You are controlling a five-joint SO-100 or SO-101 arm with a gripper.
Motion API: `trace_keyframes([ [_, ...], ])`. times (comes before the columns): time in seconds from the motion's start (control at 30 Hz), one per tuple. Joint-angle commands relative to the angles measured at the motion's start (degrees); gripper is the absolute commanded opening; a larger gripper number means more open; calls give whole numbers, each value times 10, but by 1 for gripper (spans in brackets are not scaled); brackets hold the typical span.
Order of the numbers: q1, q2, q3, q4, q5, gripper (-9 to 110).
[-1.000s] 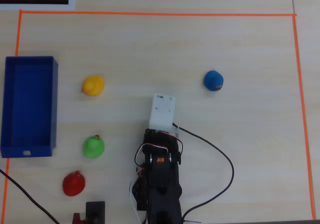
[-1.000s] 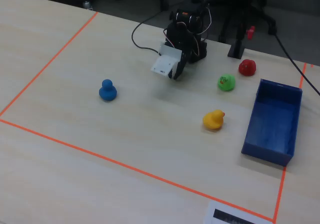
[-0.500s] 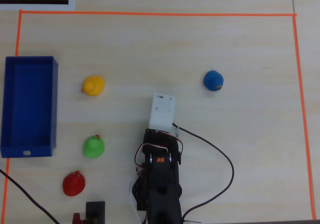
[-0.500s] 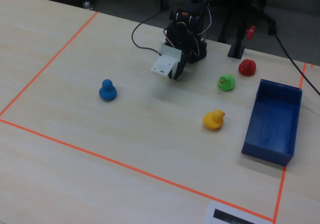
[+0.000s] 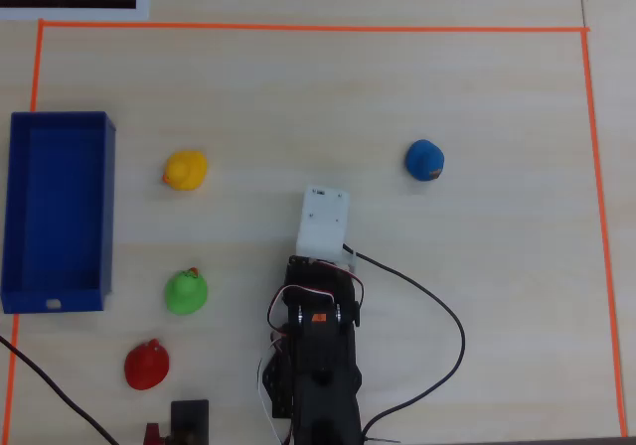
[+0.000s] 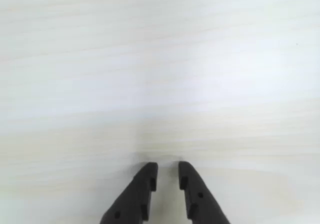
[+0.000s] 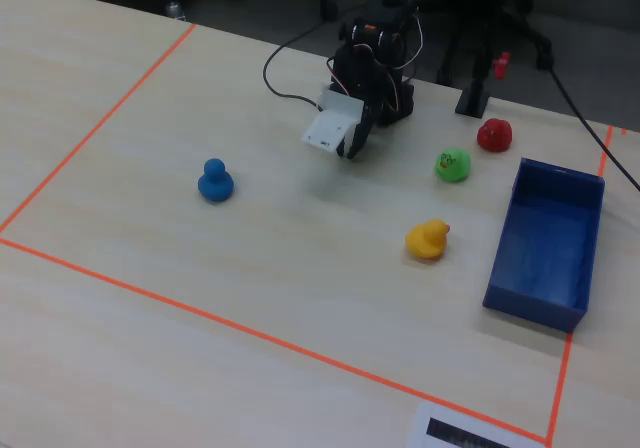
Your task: Grasp green duck and put it into box.
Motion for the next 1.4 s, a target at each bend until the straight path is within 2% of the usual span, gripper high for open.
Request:
trace_keyframes([
  [0.0,4,-6,-3,8,6,3],
  [1.37,-14,-6,-3,9,5,3],
])
